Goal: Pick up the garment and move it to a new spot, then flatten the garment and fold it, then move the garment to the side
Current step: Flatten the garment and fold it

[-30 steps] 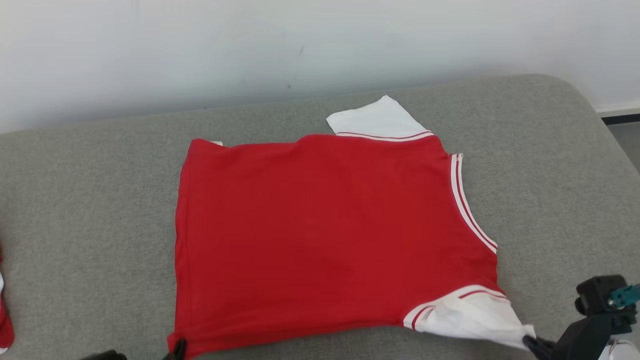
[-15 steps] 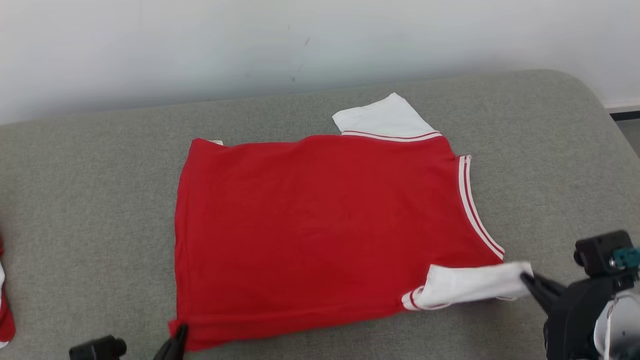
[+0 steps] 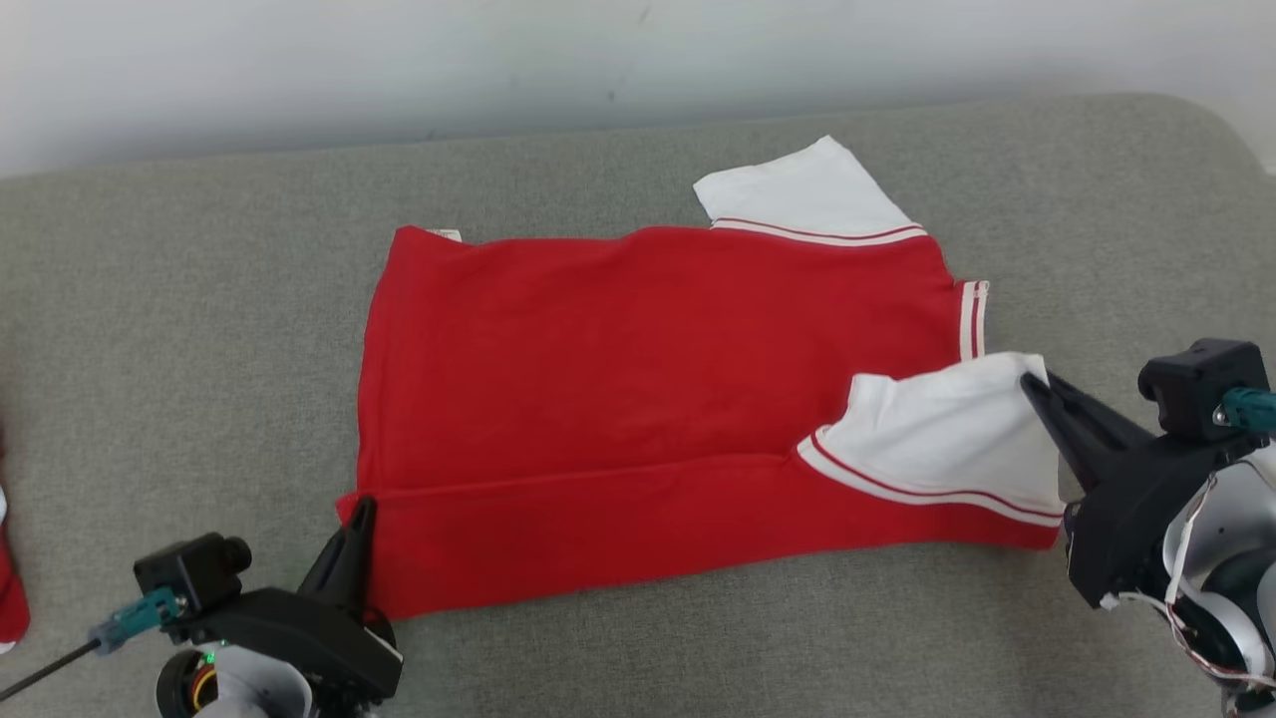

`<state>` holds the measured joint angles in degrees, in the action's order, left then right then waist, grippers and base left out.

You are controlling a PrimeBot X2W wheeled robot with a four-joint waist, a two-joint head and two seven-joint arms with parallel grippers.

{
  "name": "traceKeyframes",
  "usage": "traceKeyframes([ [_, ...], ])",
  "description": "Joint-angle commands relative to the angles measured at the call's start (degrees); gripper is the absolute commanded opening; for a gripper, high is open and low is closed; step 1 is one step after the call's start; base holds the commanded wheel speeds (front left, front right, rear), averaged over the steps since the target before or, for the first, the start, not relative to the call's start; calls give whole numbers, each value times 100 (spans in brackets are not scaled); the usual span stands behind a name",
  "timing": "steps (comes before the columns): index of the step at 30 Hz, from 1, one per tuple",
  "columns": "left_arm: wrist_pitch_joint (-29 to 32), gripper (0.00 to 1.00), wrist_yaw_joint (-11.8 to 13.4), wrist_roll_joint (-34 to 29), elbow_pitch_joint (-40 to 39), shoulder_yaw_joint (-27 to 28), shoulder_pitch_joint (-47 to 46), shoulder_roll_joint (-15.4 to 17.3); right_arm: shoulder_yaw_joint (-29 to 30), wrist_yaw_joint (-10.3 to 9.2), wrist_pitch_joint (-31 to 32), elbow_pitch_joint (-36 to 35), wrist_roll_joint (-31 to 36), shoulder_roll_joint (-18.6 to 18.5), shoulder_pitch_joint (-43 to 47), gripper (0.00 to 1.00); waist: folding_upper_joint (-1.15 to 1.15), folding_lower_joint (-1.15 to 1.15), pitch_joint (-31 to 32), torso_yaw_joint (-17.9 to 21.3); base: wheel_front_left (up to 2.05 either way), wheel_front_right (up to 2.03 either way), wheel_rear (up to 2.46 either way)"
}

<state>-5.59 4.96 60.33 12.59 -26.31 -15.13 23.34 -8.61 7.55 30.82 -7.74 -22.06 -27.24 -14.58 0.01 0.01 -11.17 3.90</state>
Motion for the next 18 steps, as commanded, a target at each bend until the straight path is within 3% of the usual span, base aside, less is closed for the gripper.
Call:
traceKeyframes([
  [1,-41,0,-27,-35,24,-7,-64,-18,-9,-11,-60,21,20,-49,-67,0,-1,-1,-108,-62,0,0,0],
  [15,-178,0,-190,-219,657,-94,-646,-192,-594,-11,-1016,830,-25,-311,-866,0,-1,-1,-397,-103,0,0,0],
  [16,-192,1,-215,-215,690,-100,-661,-208,-646,-11,-1060,883,-6,-325,-901,0,-1,-1,-406,-107,0,0,0],
  [18,-203,12,-238,-216,751,-114,-706,-231,-741,-11,-1124,1030,-69,-290,-977,0,-1,-1,-417,-114,0,0,0],
])
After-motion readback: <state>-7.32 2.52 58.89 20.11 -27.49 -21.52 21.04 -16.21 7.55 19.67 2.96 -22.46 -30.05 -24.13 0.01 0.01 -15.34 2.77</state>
